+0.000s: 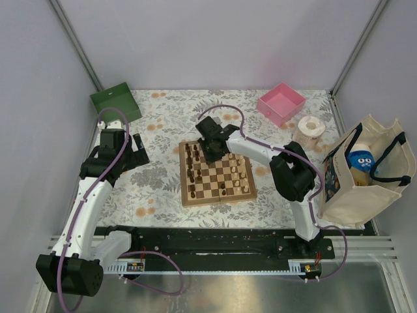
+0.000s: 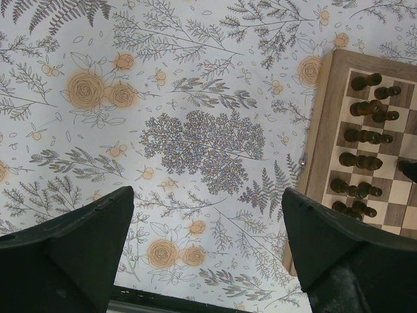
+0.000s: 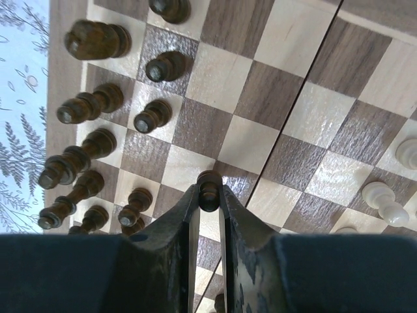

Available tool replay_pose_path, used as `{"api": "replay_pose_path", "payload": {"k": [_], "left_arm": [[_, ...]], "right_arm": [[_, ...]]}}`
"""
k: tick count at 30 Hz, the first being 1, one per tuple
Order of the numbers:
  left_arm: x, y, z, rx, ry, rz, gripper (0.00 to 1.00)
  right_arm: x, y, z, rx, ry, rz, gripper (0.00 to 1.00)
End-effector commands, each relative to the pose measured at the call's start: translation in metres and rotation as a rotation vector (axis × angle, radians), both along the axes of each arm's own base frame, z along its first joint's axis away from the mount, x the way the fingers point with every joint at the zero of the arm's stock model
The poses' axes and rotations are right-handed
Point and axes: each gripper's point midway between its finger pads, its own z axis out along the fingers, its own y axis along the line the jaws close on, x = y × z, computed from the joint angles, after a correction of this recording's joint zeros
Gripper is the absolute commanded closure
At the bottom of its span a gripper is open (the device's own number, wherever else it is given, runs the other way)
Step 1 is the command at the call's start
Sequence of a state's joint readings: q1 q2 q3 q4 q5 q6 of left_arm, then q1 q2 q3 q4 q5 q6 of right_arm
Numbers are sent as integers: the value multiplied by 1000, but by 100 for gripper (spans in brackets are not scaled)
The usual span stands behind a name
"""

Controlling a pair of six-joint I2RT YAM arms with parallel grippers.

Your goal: Set up the chess pieces on the board

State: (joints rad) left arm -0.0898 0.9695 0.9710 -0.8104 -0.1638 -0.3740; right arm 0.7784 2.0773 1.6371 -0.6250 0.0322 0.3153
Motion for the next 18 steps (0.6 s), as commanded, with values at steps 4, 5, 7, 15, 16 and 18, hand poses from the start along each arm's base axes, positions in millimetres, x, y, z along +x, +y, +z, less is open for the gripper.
{"api": "replay_pose_path", "payload": {"k": [4,5,7,15,16,18], "left_arm": [[7,-2,9,-14,-51,-8,1],[7,-2,9,-14,-51,-8,1],[7,-2,8,-15,-50,-8,1],[7,-2,9,-15,-53,-9,1],[7,-2,9,-15,-53,-8,1],[7,-2,9,-14,-51,-8,1]], "right_arm": [[9,29,35,93,-51,27,78],[9,30,35,91,-49,26,78],[8,34,35,92,-48,31,78],[-3,46,28,106,-8,65,77],[-4,46,26,101,-3,66,77],[-5,48,24,101,-1,70,77]]}}
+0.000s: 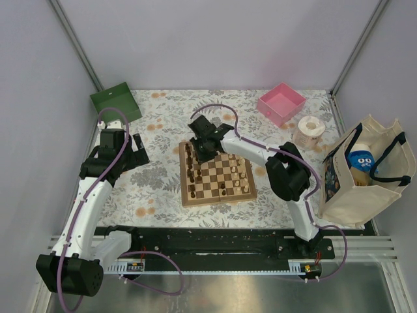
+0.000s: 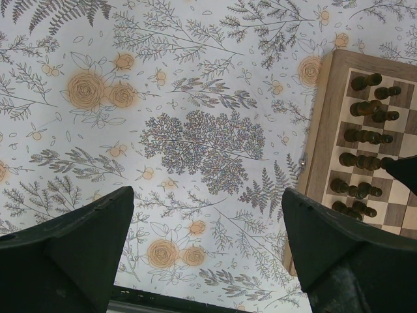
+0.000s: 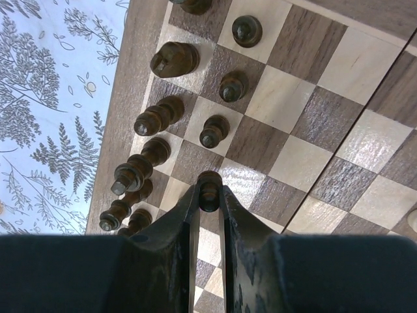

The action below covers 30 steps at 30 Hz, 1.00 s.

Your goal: Set up the chess pieces on the board

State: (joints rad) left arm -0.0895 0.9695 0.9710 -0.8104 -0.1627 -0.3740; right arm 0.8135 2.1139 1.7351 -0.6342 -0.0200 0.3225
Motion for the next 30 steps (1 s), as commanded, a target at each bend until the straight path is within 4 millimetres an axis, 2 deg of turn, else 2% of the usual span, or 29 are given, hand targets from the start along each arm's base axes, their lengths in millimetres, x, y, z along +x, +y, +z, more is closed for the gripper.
{"api": "replay_pose_path", "payload": {"k": [1,30], "left_arm": [[7,-2,9,-15,-53,-9,1],[6,-2,10,-13,-56,-7,1]], "right_arm": [[-2,13,6,26,7,15,77],[-7,24,-5,24,39,38,75]]}}
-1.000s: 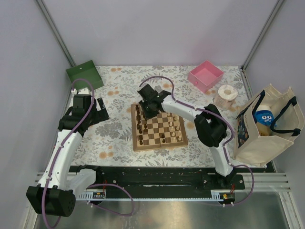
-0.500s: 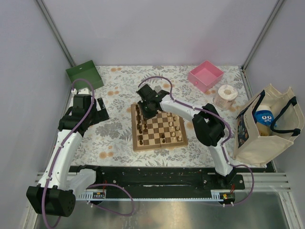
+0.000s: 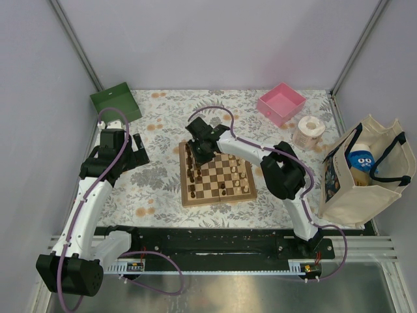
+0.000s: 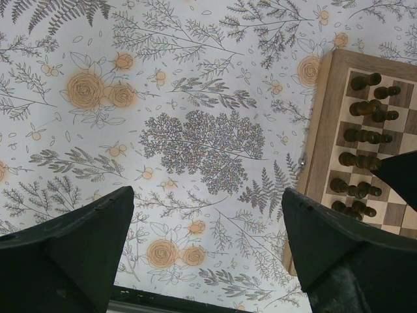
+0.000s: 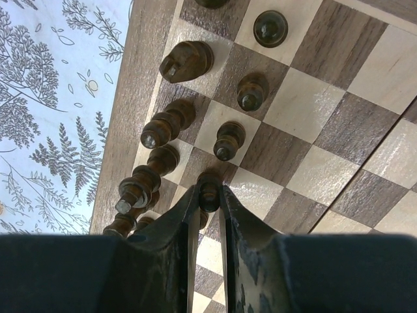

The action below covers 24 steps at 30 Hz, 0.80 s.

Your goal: Set up the chess pieces on the board

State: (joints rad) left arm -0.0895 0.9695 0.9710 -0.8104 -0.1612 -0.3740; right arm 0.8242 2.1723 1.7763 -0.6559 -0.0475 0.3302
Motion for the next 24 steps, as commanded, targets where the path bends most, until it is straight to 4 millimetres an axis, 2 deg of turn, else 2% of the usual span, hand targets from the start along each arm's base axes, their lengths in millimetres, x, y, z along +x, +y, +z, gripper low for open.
{"api": "replay_pose_path", "payload": {"k": [1,5,13,18,24], "left_arm": [[7,-1,10,-11,-56,-5,1],[6,-1,9,-11,-53,-4,1],[7,-1,9,-12,-55,-6,1],[7,-1,8,-12,-51,-5,1],[7,-1,9,-10,-53,-5,1]], "right_arm": [[-1,15,10,32,-7,18,75],[0,14,8,28,-5,18,73],[1,15,17,37,-23,23,62],[5,14,36,46,-63,20,59],[7,6,72,70,-135,23,56]]}}
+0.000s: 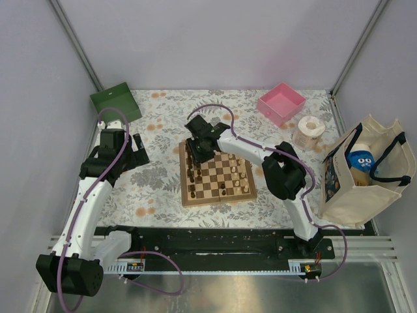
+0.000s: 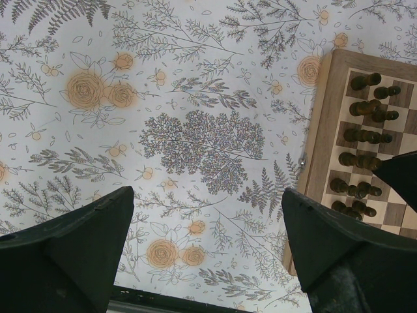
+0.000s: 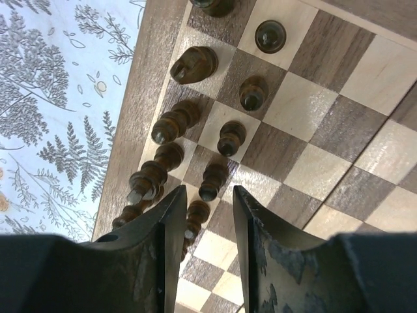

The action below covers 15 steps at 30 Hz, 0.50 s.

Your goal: Set up the chess pieces on the board

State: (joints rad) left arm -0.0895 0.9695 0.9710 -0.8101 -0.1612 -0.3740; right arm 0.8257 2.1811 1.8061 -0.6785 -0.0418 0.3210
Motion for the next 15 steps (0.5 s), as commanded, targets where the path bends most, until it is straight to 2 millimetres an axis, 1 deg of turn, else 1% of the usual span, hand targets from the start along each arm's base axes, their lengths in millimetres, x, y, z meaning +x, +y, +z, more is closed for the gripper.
{"api": "replay_pose_path", "payload": {"k": [1,3,4,8,9,12,13,15], "left_arm": [[6,-1,8,-10,-51,-3,1],[6,-1,8,-10,-51,-5,1],[6,-1,8,-10,-51,-5,1],[7,-1,9,-11,-53,-6,1],[7,-1,9,-11,-53,-6,1],[6,-2,10,-13,-56,-7,1],[6,-1,9,-12,-54,-7,1],[6,-1,10,-13,-56,-5,1]], "right_arm": [[3,2,74,80,-138,18,56],[5,-11,85,64,-182,-9,55],[3,-18,87,58,-189,-18,54],[-9,-48,85,39,-200,-59,53],[-15,-56,81,31,-193,-65,53],[-33,-72,69,18,-160,-75,53],[-37,-78,65,16,-151,-85,52],[-47,-84,55,4,-124,-87,53]]}}
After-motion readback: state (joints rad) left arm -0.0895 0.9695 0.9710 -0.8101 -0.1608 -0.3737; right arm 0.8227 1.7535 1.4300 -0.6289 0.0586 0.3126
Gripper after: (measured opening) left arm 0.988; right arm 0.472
